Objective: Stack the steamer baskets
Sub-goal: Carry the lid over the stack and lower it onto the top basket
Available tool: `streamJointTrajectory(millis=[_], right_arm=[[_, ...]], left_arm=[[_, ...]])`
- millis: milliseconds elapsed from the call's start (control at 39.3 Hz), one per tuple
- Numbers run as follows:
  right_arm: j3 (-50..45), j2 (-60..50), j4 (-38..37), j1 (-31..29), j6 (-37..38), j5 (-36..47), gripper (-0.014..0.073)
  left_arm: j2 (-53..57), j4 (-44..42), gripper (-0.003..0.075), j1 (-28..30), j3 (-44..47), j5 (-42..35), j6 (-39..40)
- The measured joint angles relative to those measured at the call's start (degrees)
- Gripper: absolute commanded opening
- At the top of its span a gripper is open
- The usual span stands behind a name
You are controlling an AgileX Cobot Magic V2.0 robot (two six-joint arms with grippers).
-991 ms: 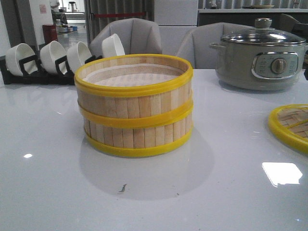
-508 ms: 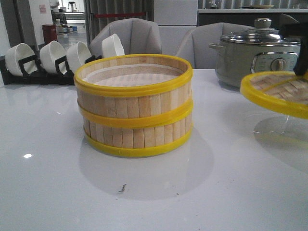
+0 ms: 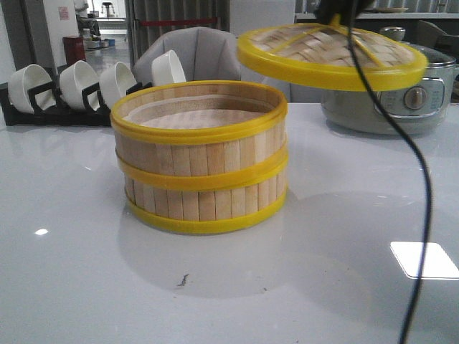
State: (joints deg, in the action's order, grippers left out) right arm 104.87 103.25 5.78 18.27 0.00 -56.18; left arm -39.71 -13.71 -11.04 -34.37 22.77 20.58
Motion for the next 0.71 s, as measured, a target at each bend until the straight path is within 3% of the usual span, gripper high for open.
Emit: streamJointTrajectory(millis=[330,712], right_arm=[[16.70,11.96,0.00,11.81,0.00,-6.41,0.0055],[24.30,19.80,-3.74,15.19,0.00,-9.26,0.0055]], left_arm=[[0.00,0.00,0.0095,0.00,0.00,0.00,0.00],[0.00,0.00,0.0095,0.00,0.00,0.00,0.00]])
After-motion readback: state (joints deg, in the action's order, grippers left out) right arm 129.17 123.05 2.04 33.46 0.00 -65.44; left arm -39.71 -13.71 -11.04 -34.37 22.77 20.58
